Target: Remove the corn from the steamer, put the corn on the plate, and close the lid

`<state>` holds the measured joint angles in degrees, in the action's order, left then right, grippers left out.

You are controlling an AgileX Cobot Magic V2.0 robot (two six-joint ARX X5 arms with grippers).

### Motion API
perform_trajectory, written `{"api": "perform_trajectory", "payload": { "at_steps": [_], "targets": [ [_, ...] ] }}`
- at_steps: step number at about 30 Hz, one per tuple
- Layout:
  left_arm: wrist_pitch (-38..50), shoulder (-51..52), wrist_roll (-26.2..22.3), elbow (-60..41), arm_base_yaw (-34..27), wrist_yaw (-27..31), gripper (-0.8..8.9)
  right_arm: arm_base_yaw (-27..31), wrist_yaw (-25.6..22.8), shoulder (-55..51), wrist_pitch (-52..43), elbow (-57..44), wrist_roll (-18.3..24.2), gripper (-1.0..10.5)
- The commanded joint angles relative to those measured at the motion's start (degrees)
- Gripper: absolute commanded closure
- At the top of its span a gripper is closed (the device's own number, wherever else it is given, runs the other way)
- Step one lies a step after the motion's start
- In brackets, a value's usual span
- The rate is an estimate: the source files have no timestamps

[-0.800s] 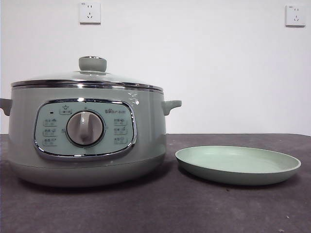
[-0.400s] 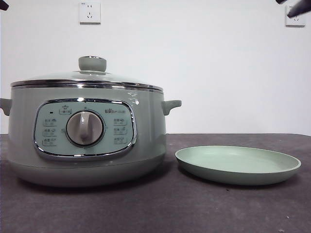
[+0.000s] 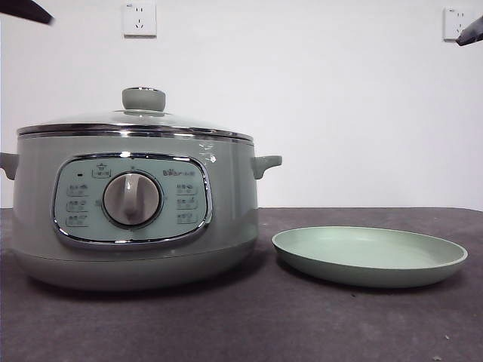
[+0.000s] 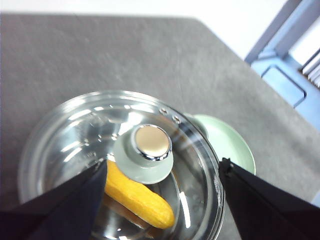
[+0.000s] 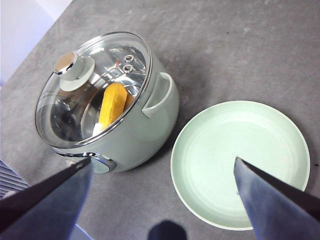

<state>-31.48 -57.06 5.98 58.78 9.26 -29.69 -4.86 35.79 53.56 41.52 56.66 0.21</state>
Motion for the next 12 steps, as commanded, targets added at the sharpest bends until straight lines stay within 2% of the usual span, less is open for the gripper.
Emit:
{"api": "perform_trajectory", "payload": {
  "at_steps": [1, 7, 12],
  "targets": [
    [-0.98, -3.67, -2.14, 2.82, 3.56, 4.63, 4.36, -0.09, -0.13, 0.09, -0.31, 0.15, -0.57, 4.7],
    [-1.6, -11.1, -4.81, 7.56, 10.38, 16.33, 4.36, -0.09, -0.13, 0.09, -0.28, 0.15, -0.57, 4.7],
    [-1.07, -16.11, -6.45, 8.74, 13.84, 21.44, 4.36, -0.09, -0.13, 0.09, -0.28, 0.15, -0.59, 4.7]
  ]
}}
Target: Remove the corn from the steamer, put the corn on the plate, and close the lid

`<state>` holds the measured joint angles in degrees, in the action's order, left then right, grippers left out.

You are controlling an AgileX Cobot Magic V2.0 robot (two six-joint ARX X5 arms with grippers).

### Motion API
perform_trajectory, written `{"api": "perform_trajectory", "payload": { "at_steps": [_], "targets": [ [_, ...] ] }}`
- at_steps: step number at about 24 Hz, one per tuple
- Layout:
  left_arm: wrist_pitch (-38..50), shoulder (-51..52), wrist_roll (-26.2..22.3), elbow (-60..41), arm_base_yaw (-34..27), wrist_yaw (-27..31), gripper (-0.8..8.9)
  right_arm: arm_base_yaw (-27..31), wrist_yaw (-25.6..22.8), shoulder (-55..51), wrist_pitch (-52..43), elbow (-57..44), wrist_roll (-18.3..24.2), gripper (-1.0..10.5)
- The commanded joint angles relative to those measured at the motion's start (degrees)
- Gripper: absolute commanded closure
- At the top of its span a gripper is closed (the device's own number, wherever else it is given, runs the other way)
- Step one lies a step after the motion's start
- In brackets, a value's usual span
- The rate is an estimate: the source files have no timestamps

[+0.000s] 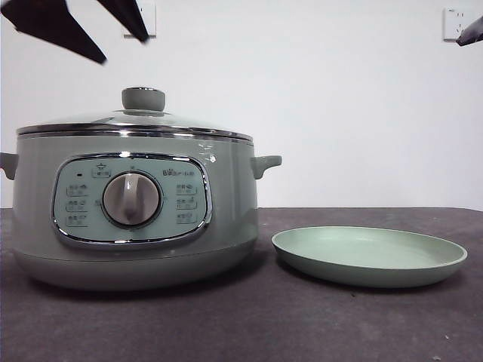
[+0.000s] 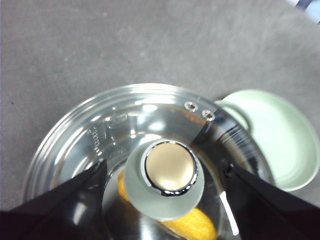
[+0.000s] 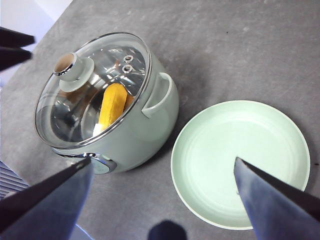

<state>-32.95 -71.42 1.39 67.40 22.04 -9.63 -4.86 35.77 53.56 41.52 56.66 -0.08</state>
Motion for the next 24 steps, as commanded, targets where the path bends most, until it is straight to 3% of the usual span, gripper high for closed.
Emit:
{"api": "perform_trajectory", "payload": {
  "at_steps": [1, 5, 17, 19, 22, 24],
  "targets": [
    [0.66, -2.6, -2.36, 0.15, 1.57, 2.1, 4.36, -0.09, -0.13, 0.09, -0.31, 0.15, -0.31, 4.7],
    [0.85, -5.31, -3.26, 0.15, 3.34, 5.05, 4.36, -0.09, -0.13, 0.09, -0.28, 0.15, -0.31, 4.7],
    [1.14, -8.11, -3.15, 0.15, 4.28, 4.66, 4.42, -0.09, -0.13, 0.09, -0.26, 0.15, -0.48, 4.8],
    [1.11, -8.13, -3.15, 0.15, 4.63, 4.66, 5.37, -0.09, -0.13, 0.09, -0.26, 0.15, -0.5, 4.8],
    [0.98, -8.11, -3.17, 0.13, 4.63, 4.7, 8.32, -0.09, -0.11, 0.09, -0.26, 0.15, -0.5, 4.8],
    [1.29, -8.11, -3.19, 0.15, 4.63, 4.98, 8.22, -0.09, -0.09, 0.09, -0.26, 0.15, -0.55, 4.8]
  ]
}}
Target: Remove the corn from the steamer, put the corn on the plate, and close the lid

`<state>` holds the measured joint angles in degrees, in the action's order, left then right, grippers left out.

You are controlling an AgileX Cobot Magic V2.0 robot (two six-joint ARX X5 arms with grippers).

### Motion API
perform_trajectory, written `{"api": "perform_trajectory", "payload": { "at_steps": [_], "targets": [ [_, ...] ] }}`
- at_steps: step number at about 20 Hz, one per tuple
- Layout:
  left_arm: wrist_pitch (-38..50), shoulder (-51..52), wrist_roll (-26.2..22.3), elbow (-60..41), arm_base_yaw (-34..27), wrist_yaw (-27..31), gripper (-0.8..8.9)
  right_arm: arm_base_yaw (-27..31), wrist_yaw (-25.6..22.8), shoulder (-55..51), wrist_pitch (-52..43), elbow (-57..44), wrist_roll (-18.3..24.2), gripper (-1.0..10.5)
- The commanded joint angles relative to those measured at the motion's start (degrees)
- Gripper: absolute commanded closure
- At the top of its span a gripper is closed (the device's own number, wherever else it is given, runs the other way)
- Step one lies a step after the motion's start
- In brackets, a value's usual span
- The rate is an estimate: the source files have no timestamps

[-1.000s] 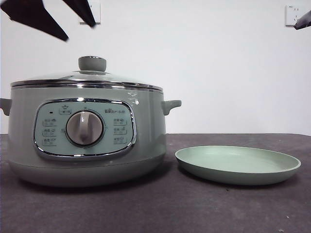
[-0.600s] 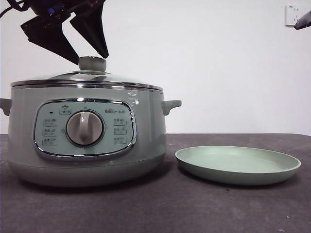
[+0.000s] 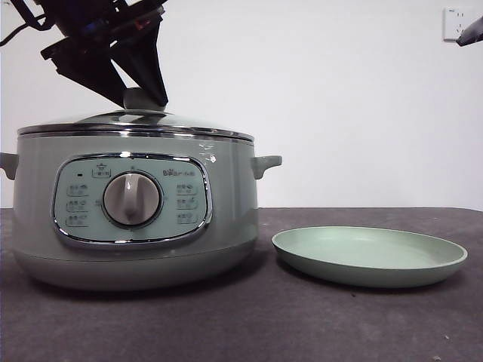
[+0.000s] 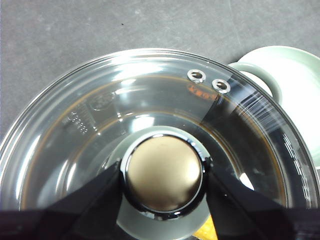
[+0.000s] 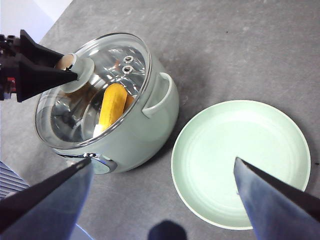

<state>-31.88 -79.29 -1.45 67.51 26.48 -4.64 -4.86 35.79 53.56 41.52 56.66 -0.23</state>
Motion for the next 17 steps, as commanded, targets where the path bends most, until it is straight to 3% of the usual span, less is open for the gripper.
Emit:
{"api": "perform_trajectory", "payload": {
  "at_steps": [1, 9, 11, 14, 17],
  "targets": [
    [0.61, -0.24, -0.35, 0.04, 0.2, 0.0, 8.22, -0.11, -0.11, 0.09, -0.26, 0.15, -0.39, 4.8],
    [0.55, 1.18, -0.35, 7.58, 0.02, 2.32, 8.22, -5.64, -1.11, 2.1, -6.1, 0.42, -3.3, 4.8],
    [0.04, 2.99, -0.39, 9.88, 0.02, 5.01, 8.22, -9.33, -4.44, 4.68, -6.45, 2.27, -3.43, 4.8],
    [-1.68, 7.32, -1.81, 12.13, 0.02, 11.43, 8.22, -15.41, -5.68, 10.88, -6.47, 6.23, -3.82, 4.8],
    [-4.07, 12.85, -1.9, 12.35, 0.02, 16.06, 8.22, -22.51, -11.02, 18.47, -6.62, 10.86, -3.78, 4.8]
  ]
}}
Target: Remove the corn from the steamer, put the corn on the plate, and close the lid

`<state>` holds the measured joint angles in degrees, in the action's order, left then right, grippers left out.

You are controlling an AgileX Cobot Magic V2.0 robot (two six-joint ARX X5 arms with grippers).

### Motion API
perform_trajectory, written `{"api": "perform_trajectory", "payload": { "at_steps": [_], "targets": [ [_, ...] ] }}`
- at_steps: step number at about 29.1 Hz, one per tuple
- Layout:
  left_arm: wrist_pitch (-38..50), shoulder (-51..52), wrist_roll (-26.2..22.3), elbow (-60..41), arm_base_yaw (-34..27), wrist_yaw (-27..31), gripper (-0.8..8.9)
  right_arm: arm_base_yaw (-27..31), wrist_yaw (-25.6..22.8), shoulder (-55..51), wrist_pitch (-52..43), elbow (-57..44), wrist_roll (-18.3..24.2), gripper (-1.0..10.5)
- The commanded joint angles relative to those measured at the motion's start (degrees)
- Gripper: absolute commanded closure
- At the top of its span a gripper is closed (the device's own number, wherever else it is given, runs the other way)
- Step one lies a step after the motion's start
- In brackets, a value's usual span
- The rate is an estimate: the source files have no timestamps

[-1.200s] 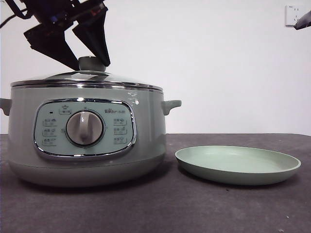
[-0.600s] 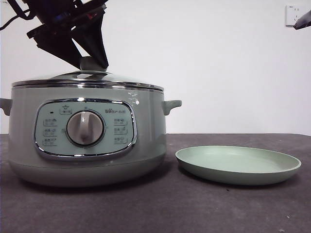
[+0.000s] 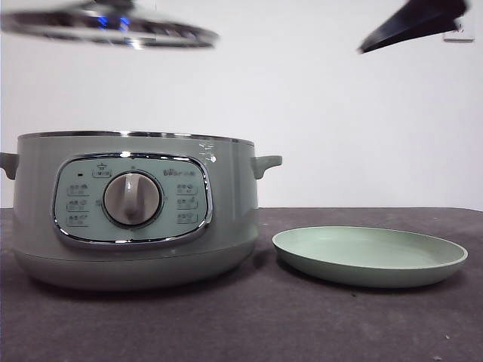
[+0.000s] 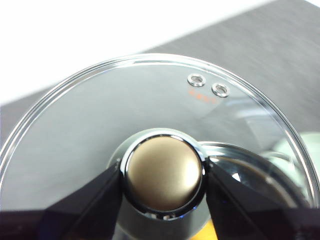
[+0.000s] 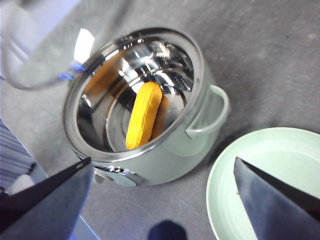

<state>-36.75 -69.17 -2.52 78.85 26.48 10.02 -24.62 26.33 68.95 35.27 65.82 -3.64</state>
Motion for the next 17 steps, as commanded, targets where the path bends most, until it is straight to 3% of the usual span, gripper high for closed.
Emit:
{"api": "perform_trajectory", "payload": {
  "at_steps": [1, 6, 17],
  "targets": [
    [-0.15, 4.5, -1.07, 1.01, 0.02, 2.6, 8.22, -4.7, -2.58, 5.53, -0.37, 3.34, -0.37, 4.8],
    [-4.83, 12.09, -2.47, 1.01, 0.02, 12.57, 8.22, -12.74, -4.72, 18.88, 0.28, 13.81, 0.79, 5.1],
    [-9.66, 19.43, -3.54, 1.01, 0.04, 17.18, 8.22, -21.7, -18.56, 41.4, 11.02, 36.85, 6.8, 5.1]
  ]
}}
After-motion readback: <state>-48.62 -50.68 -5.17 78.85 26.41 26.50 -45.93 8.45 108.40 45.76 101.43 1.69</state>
